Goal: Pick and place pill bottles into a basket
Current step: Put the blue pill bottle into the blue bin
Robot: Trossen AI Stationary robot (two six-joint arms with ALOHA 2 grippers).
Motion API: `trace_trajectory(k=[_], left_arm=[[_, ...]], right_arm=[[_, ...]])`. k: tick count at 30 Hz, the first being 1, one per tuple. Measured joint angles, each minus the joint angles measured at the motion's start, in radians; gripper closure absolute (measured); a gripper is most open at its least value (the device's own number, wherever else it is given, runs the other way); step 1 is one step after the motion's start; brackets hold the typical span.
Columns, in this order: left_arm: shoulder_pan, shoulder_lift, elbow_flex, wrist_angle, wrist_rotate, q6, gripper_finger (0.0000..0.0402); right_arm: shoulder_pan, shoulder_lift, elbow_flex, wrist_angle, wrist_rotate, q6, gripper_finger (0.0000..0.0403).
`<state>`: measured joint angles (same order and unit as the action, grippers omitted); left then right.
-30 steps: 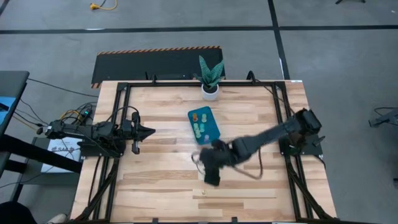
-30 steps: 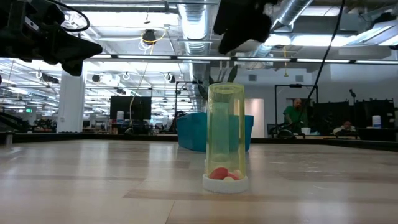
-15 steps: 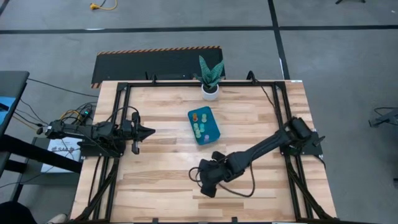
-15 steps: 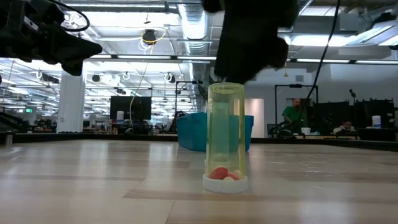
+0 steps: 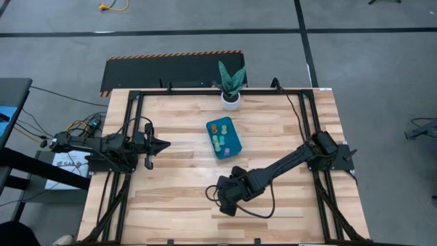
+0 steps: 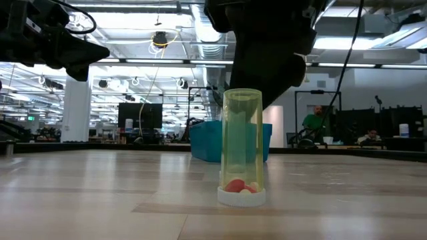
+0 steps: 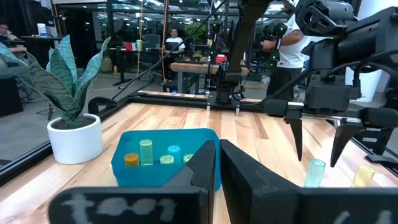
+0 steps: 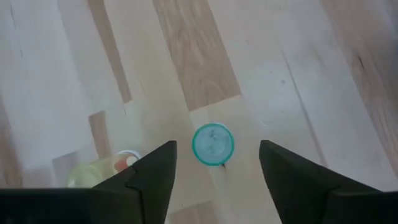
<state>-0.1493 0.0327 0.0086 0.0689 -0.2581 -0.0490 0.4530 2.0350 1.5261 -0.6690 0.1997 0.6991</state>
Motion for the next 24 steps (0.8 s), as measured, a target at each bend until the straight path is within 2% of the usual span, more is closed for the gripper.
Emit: trace_trajectory(k=[7, 24], left_arm=[[0.0, 0.0, 0.0, 0.0, 0.0, 0.0, 0.0393], [0.0, 0.0, 0.0, 0.0, 0.0, 0.0, 0.0393]], right_arm=[[-0.014, 0.0, 0.0, 0.014, 0.0, -0.034, 0.0178], [-0.045, 0.0, 0.0, 0.023, -0.073, -0.053, 0.0225]])
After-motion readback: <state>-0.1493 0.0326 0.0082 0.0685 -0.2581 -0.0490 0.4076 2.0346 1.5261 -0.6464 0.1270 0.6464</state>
